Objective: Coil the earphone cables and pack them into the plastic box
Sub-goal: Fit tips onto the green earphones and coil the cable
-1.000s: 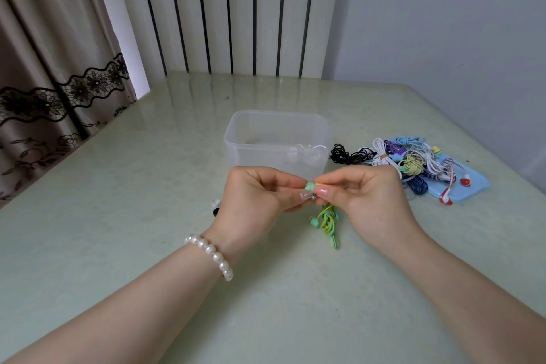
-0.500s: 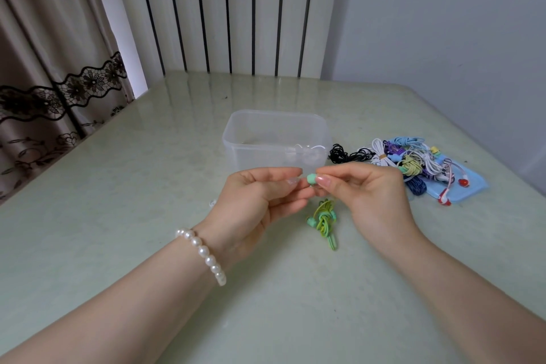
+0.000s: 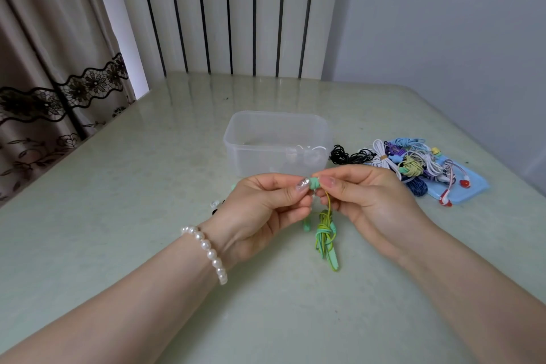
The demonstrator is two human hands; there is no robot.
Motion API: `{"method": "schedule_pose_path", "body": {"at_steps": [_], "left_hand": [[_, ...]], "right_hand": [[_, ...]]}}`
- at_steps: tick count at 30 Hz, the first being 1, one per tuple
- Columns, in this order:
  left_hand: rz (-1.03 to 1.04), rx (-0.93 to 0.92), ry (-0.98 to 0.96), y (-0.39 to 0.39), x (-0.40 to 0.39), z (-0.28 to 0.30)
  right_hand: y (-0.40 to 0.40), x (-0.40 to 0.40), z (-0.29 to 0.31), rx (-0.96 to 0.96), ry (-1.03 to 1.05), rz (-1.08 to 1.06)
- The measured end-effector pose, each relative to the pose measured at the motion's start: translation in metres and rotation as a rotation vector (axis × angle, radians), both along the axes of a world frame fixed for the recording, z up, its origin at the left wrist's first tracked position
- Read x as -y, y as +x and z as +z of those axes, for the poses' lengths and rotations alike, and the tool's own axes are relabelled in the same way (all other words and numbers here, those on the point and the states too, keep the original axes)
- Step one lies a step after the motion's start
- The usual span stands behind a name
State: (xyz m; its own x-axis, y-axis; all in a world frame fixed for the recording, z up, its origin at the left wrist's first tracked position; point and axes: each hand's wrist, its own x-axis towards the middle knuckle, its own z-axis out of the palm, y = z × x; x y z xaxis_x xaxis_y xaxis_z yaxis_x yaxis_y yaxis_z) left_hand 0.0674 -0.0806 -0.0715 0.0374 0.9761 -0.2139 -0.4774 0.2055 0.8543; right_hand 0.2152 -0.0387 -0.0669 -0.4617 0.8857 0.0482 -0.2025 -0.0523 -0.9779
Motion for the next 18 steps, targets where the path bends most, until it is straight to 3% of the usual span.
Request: {"method": "schedule_pose_path", "body": {"at_steps": [11,18], "left_hand": [[-0.028,0.031,0.034,-0.001,-0.003,0.001],[-0.003,-0.002,0.078,-0.009,-0.008,0.001]], "right_hand": [[0.001,0.0,0.001,-0.059,-0.057,0.074],[0.002,0.001,0.013,0.175,0.094,-0.161]]}}
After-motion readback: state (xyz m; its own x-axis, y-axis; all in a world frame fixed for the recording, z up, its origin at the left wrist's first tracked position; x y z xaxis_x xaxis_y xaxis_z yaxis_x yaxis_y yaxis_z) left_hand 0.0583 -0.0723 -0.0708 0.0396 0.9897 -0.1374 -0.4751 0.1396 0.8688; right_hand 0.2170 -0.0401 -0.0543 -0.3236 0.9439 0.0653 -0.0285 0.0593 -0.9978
